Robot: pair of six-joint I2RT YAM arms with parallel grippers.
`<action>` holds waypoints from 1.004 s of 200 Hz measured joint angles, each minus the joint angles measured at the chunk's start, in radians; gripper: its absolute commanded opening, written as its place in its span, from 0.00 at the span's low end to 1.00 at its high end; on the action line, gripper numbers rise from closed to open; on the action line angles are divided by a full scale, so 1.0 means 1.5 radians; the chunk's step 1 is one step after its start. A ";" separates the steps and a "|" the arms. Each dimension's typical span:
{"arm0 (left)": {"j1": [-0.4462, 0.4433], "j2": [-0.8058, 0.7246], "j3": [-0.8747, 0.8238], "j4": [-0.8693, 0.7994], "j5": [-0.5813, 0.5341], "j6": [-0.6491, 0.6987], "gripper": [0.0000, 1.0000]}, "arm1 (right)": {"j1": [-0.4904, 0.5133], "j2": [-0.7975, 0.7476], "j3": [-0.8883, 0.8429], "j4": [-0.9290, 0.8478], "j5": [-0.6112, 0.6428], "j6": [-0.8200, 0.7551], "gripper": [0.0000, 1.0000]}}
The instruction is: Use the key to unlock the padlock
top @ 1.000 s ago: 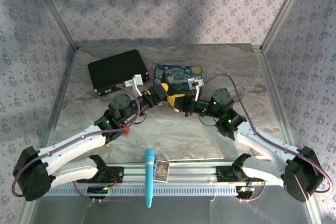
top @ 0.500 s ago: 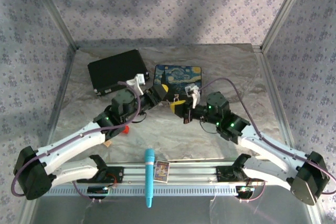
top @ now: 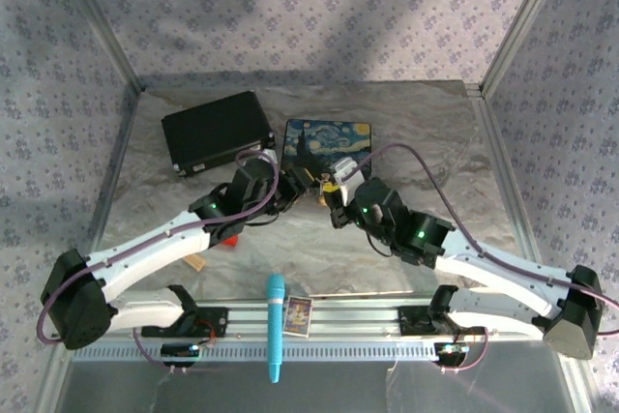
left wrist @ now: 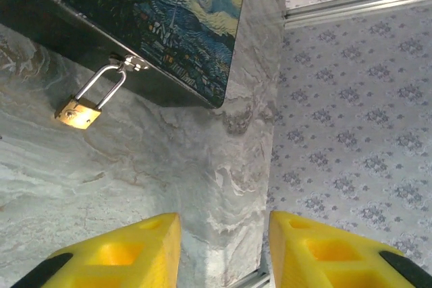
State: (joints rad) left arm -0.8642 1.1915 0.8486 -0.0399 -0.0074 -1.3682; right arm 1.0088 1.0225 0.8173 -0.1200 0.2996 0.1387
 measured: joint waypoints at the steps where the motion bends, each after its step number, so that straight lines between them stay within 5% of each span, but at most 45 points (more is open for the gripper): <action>1: 0.000 0.000 0.000 0.000 0.000 -0.002 0.40 | 0.000 0.000 0.000 -0.001 0.000 -0.001 0.00; 86: -0.007 0.005 0.001 -0.001 -0.002 -0.065 0.38 | 0.057 0.067 0.030 -0.052 0.053 -0.077 0.00; 130: -0.027 0.038 0.003 0.003 0.006 -0.086 0.24 | 0.091 0.118 0.055 -0.060 0.107 -0.106 0.00; 201: -0.027 0.040 0.003 0.003 0.007 -0.094 0.16 | 0.118 0.128 0.056 -0.063 0.162 -0.141 0.00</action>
State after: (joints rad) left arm -0.9051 1.2522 0.8524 -0.0357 0.0025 -1.5085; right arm 1.1858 1.2148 0.9012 -0.2142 0.5423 -0.0723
